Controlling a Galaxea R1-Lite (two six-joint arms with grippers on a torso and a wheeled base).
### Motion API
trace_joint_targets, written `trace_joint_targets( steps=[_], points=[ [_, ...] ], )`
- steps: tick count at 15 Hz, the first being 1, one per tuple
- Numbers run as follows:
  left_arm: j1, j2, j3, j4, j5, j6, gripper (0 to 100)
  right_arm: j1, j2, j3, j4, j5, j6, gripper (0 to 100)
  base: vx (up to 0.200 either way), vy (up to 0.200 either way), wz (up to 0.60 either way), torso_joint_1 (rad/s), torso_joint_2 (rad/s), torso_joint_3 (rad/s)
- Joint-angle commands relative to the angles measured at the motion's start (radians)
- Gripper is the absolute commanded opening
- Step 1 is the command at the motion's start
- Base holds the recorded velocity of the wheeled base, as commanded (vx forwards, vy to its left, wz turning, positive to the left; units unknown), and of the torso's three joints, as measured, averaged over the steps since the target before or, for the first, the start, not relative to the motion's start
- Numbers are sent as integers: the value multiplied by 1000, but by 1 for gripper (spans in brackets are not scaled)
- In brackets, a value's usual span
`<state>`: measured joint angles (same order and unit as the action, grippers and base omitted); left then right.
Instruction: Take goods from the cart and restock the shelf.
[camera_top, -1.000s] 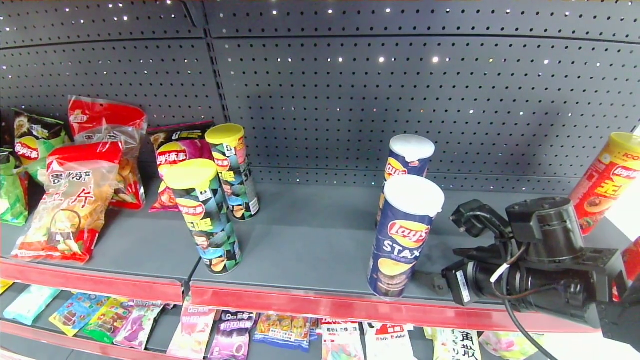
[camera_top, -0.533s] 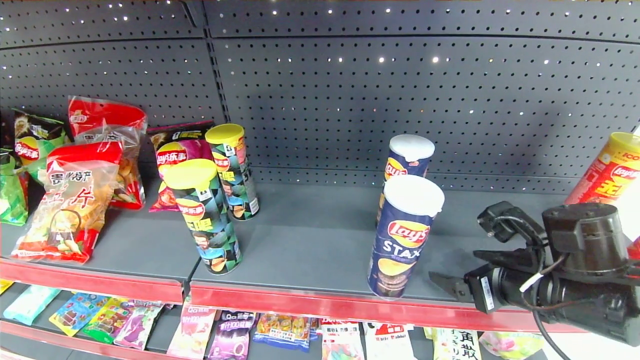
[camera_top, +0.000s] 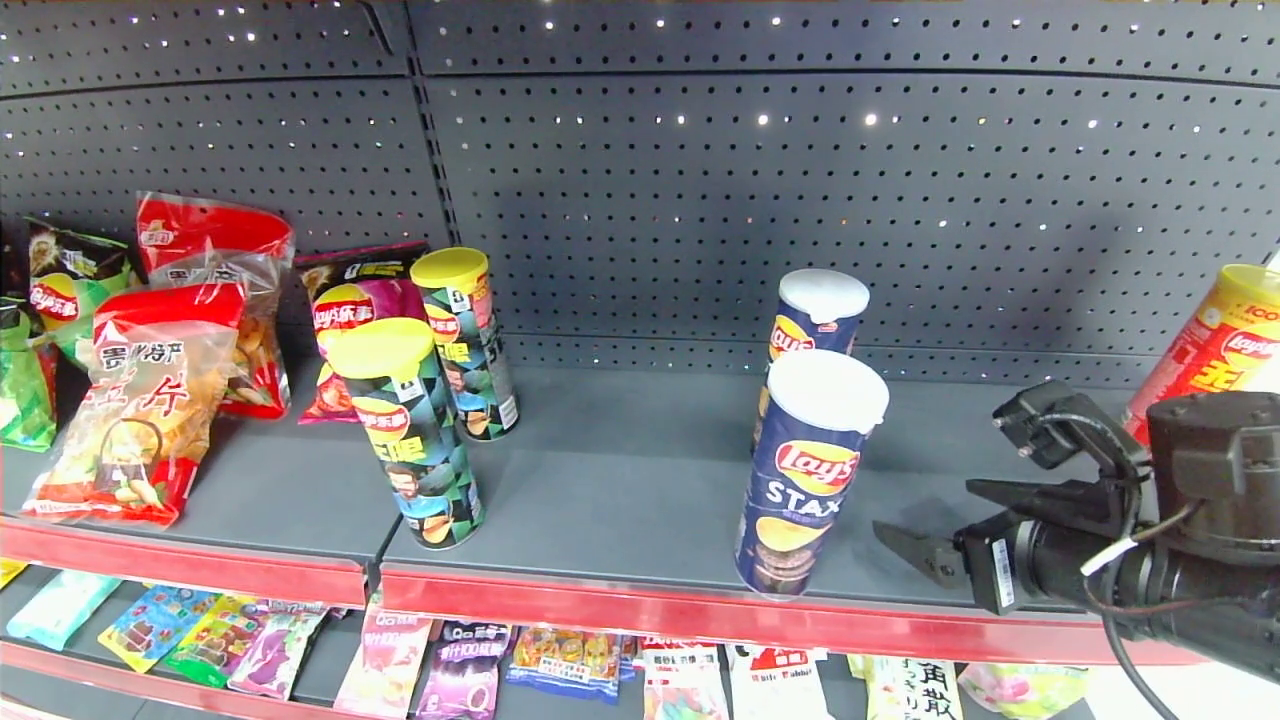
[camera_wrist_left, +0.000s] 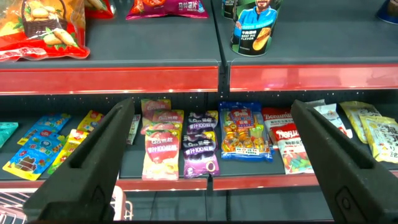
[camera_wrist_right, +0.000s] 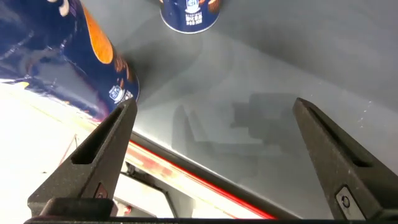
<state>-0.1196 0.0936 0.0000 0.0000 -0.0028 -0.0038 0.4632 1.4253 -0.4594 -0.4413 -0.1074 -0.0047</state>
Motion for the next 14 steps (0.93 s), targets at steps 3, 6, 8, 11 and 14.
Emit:
trace_joint_targets(
  steps=[3,6,8,11,14],
  points=[
    [0,1,0,0,0,-1,100,-1,-13,2,-1,-1,0,100,0,0,0,0,0,0],
    [0,1,0,0,0,-1,100,-1,-11,2,-1,0,3,100,0,0,0,0,0,0],
    [0,1,0,0,0,-1,100,-1,-8,-1,-1,0,3,100,0,0,0,0,0,0],
    [0,1,0,0,0,-1,100,-1,-5,-1,-1,0,3,100,0,0,0,0,0,0],
    [0,1,0,0,0,-1,100,-1,-3,1,-1,0,5,100,0,0,0,0,0,0]
  ],
)
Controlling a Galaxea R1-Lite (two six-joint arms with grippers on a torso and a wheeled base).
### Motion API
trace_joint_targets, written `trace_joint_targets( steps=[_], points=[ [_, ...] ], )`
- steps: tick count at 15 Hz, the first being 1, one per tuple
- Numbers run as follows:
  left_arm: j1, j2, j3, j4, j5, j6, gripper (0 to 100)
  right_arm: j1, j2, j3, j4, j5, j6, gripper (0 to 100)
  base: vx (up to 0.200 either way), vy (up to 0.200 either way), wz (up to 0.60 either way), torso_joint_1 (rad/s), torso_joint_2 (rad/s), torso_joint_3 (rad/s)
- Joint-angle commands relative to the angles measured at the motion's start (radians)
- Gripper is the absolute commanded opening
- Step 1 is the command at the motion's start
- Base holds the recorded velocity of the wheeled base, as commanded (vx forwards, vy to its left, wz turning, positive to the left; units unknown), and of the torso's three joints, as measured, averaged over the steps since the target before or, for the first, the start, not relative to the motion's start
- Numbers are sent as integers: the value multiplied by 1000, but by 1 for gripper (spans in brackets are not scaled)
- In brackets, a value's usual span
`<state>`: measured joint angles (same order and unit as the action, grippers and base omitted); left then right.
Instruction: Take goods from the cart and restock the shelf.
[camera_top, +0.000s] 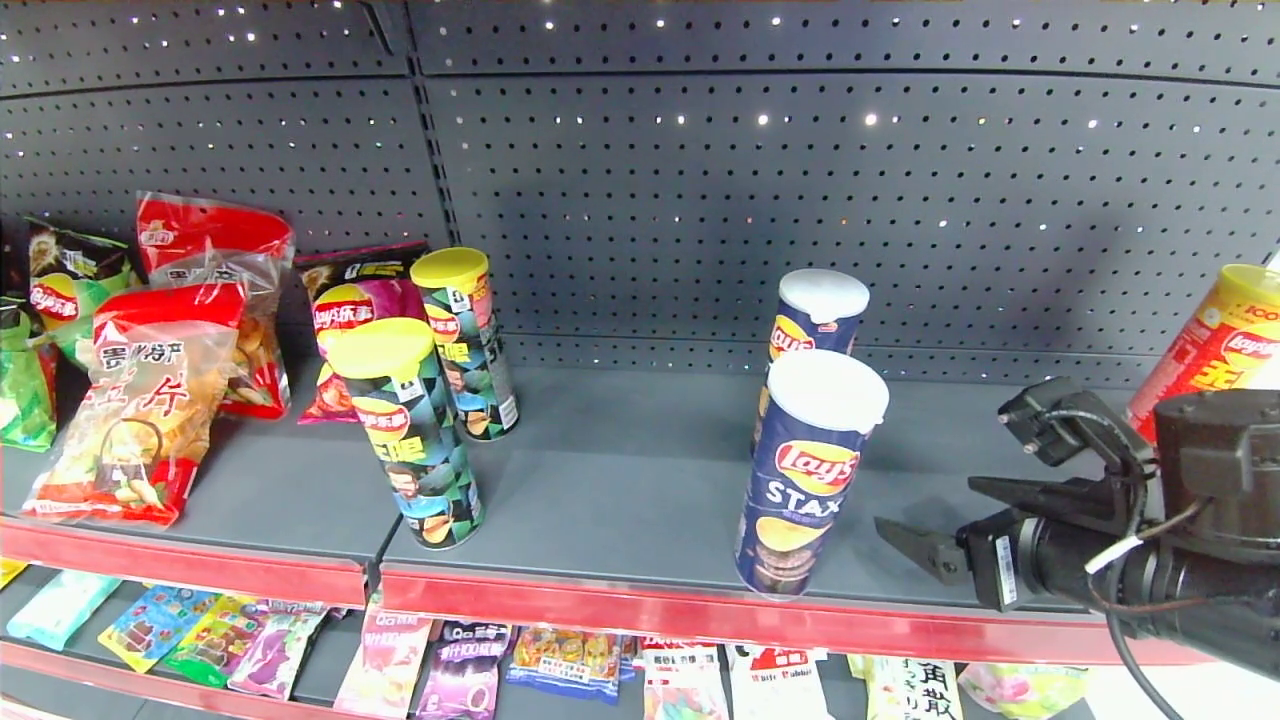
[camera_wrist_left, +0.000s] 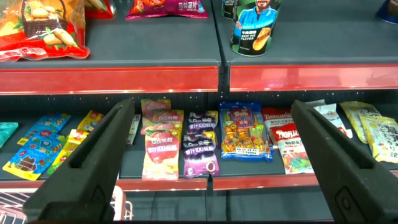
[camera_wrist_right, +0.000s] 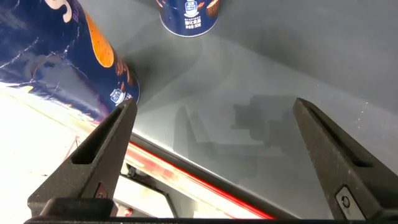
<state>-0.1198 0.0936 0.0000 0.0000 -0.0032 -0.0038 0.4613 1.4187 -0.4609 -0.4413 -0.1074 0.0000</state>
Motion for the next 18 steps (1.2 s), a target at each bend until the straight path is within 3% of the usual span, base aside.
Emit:
trace_joint_targets(
  steps=[1,18],
  points=[
    [0,1,0,0,0,-1,100,-3,5,1,-1,0,0,100,0,0,0,0,0,0],
    [0,1,0,0,0,-1,100,-41,48,-21,1,-1,-9,100,0,0,0,0,0,0]
  ],
)
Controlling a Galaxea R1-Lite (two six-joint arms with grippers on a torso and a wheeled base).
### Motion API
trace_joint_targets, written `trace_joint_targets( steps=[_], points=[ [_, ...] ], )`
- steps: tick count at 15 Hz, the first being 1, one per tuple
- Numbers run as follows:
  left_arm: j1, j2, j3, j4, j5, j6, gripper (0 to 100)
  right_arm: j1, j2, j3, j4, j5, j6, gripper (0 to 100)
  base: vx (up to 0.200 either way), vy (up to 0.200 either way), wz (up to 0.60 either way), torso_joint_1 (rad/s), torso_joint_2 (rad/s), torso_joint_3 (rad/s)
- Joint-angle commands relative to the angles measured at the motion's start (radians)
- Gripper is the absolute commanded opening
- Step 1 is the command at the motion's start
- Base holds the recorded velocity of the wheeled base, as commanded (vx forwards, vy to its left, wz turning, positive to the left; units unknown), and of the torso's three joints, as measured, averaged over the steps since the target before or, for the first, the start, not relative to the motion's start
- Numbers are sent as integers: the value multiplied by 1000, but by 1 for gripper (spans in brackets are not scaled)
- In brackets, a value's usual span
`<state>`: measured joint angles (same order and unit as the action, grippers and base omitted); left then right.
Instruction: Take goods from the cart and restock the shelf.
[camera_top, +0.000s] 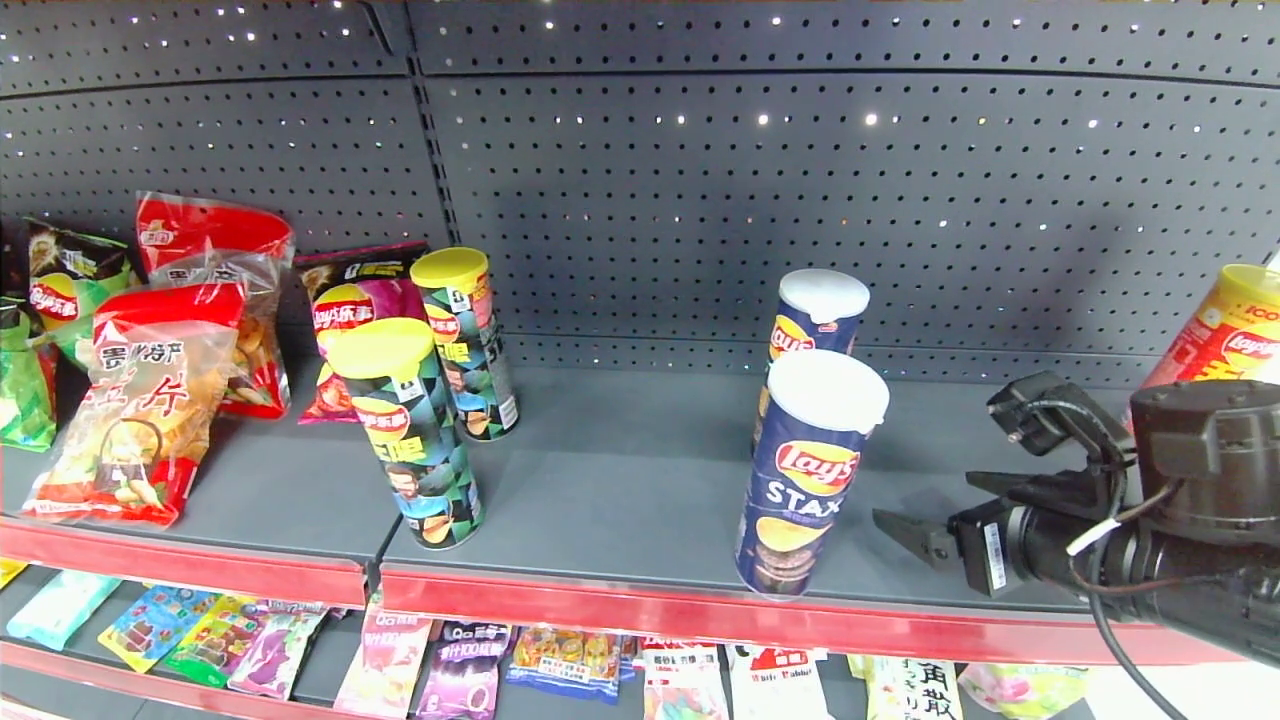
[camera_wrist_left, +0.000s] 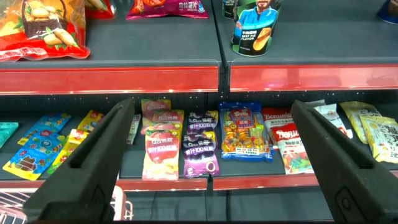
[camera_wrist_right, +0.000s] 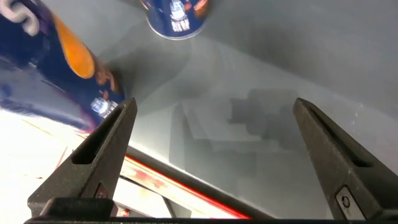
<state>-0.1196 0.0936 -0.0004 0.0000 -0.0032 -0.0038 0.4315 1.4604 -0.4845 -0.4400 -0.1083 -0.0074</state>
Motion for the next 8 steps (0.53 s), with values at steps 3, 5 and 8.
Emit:
trace_joint_targets(
  steps=[3,5,8],
  points=[
    [0,1,0,0,0,-1,100,-53,9,-11,0,1,-25,100,0,0,0,0,0,0],
    [0,1,0,0,0,-1,100,-53,8,9,1,2,-22,100,0,0,0,0,0,0],
    [0,1,0,0,0,-1,100,-46,0,79,-2,9,-25,100,0,0,0,0,0,0]
  ],
)
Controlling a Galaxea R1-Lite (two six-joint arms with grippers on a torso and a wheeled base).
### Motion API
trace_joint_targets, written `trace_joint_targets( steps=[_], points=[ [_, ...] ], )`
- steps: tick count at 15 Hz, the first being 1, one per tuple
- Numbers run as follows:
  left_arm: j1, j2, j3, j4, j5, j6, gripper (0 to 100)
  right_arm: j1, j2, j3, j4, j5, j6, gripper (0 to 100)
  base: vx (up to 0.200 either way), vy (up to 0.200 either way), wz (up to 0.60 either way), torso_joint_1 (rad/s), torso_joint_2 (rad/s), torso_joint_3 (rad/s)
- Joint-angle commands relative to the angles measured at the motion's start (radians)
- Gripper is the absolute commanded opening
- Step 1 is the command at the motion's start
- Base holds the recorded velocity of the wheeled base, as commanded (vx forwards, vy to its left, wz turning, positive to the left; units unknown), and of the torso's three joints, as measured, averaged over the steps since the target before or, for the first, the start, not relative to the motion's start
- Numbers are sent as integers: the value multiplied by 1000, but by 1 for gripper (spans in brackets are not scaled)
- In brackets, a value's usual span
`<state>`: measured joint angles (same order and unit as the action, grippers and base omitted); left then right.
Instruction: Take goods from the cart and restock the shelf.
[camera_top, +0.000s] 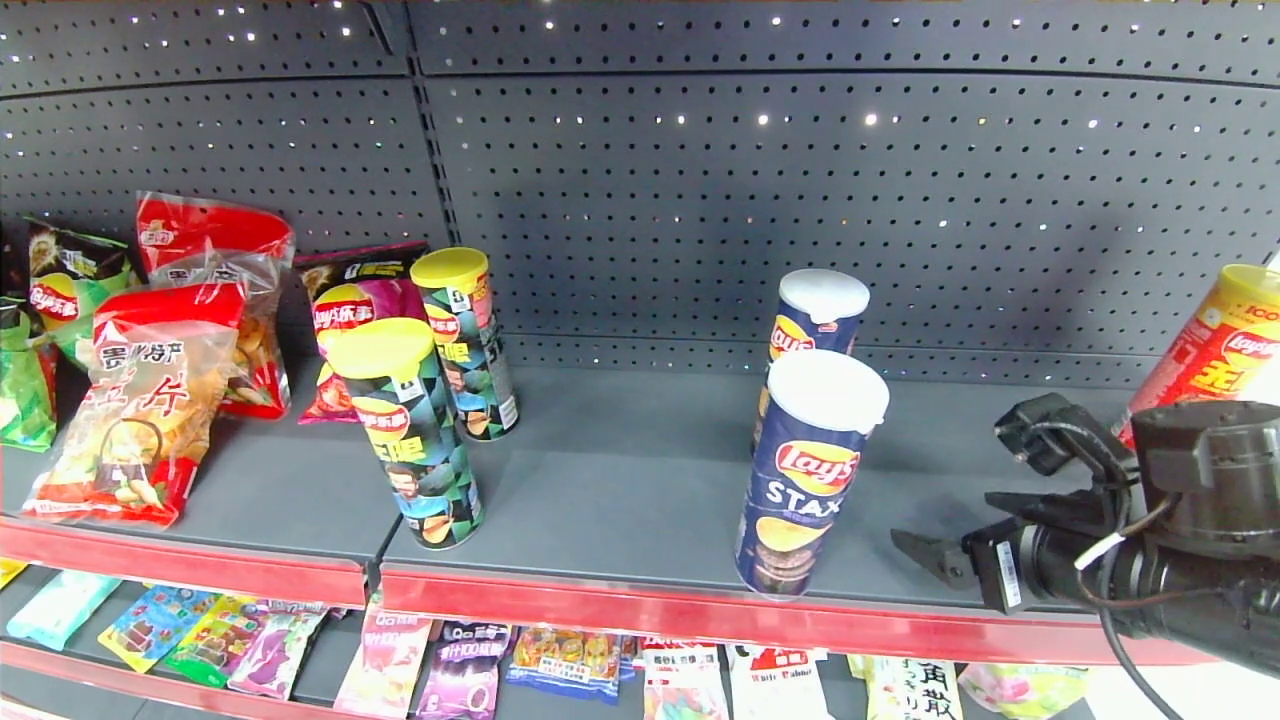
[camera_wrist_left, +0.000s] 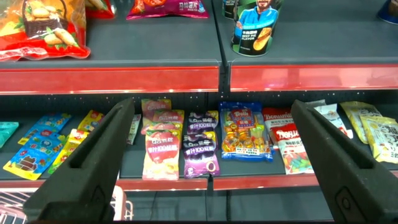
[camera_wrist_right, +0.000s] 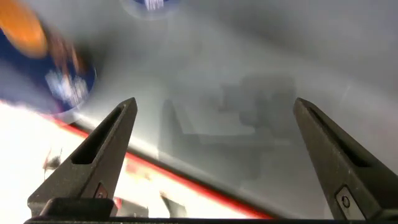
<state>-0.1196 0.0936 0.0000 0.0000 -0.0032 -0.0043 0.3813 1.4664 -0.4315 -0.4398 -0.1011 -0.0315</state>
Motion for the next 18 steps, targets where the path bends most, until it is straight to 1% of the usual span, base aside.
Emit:
trace_joint_targets(
  steps=[1,3,4,5,7,8,9,11,12,14,15,16,17,18],
  points=[
    [0,1,0,0,0,0,100,4,-9,36,-2,3,-1,100,0,0,0,0,0,0],
    [0,1,0,0,0,0,100,-12,-40,36,-2,18,5,100,0,0,0,0,0,0],
    [0,1,0,0,0,0,100,-44,-40,23,-2,49,2,100,0,0,0,0,0,0],
    [0,1,0,0,0,0,100,-55,-38,16,-2,69,-1,100,0,0,0,0,0,0],
    [0,1,0,0,0,0,100,-94,-64,-10,-2,173,-1,100,0,0,0,0,0,0],
    [0,1,0,0,0,0,100,-104,-70,-15,-2,202,-2,100,0,0,0,0,0,0],
    [0,1,0,0,0,0,100,-117,-101,-13,-2,277,-11,100,0,0,0,0,0,0],
    [0,1,0,0,0,0,100,-134,-129,-10,0,366,-54,100,0,0,0,0,0,0],
    [0,1,0,0,0,0,100,-176,-135,-15,-2,458,-130,100,0,0,0,0,0,0],
    [0,1,0,0,0,0,100,-220,-135,-24,-2,593,-211,100,0,0,0,0,0,0],
    [0,1,0,0,0,0,100,-226,-141,-24,-2,661,-237,100,0,0,0,0,0,0],
    [0,1,0,0,0,0,100,-229,-147,-21,-2,704,-252,100,0,0,0,0,0,0],
    [0,1,0,0,0,0,100,-237,-144,-13,-2,791,-278,100,0,0,0,0,0,0],
    [0,1,0,0,0,0,100,-237,-135,-9,-2,833,-288,100,0,0,0,0,0,0]
  ],
)
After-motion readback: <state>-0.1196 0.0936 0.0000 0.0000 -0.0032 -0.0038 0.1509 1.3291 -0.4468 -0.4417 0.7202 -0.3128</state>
